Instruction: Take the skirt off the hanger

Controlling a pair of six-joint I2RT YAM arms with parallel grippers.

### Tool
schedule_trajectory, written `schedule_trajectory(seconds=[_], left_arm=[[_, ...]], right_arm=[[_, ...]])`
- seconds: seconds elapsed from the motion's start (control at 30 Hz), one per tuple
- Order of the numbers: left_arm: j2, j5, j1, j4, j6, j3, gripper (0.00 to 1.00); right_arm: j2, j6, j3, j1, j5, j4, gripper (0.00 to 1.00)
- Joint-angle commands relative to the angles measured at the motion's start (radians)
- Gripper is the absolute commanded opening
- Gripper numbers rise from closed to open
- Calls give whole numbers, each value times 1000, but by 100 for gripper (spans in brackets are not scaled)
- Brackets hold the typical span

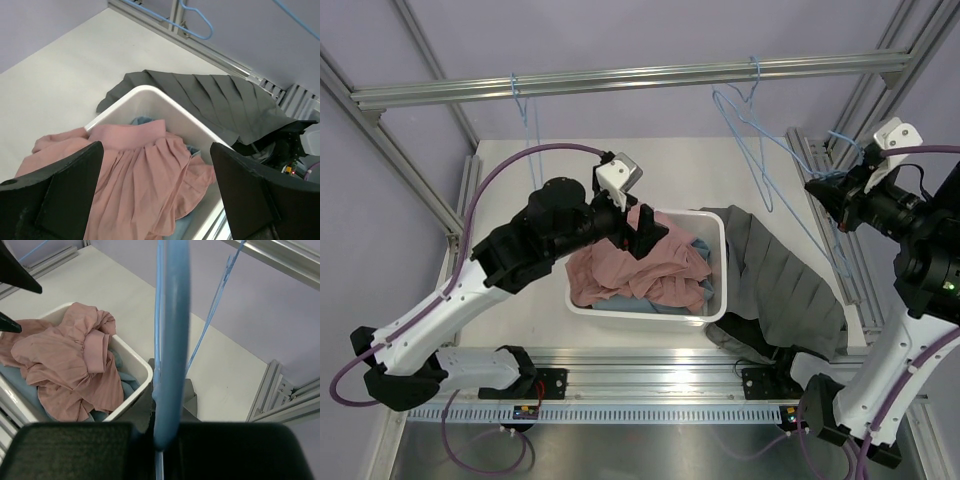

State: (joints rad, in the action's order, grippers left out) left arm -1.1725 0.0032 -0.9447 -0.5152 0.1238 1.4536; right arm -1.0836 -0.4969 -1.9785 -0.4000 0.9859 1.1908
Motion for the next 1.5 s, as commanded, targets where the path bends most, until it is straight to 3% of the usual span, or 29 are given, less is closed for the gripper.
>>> schedule_trajectory(seconds=[0.0, 0.1, 0.2, 0.37, 0.77, 0.9, 1.4, 1.43, 1.47], left_arm=[[60, -89, -5, -19, -13, -19, 93], [89, -106, -5, -14, 0, -50, 94], [103, -111, -6, 1, 22, -75, 94], [116, -109, -5, 15, 49, -81, 95], [77, -95, -17, 86, 129, -88, 96], [82, -132, -35, 110, 157, -125, 97], [155, -229, -83, 110, 227, -222, 98], [157, -230, -86, 109, 229, -223, 98], [157, -232, -88, 109, 228, -223, 98]], right_arm=[[-65, -133, -43, 9, 40, 265, 0], [-58, -85, -19, 111, -22, 224, 0], [-56, 35, 16, 264, -194, 139, 0], [-163, 173, 0, 383, -340, 55, 0], [-559, 305, -397, 713, -814, -92, 0], [-670, 351, -528, 751, -860, -140, 0], [-900, 454, -668, 782, -866, -237, 0], [-900, 451, -662, 783, -865, -235, 2], [-898, 448, -654, 782, -859, -234, 11]])
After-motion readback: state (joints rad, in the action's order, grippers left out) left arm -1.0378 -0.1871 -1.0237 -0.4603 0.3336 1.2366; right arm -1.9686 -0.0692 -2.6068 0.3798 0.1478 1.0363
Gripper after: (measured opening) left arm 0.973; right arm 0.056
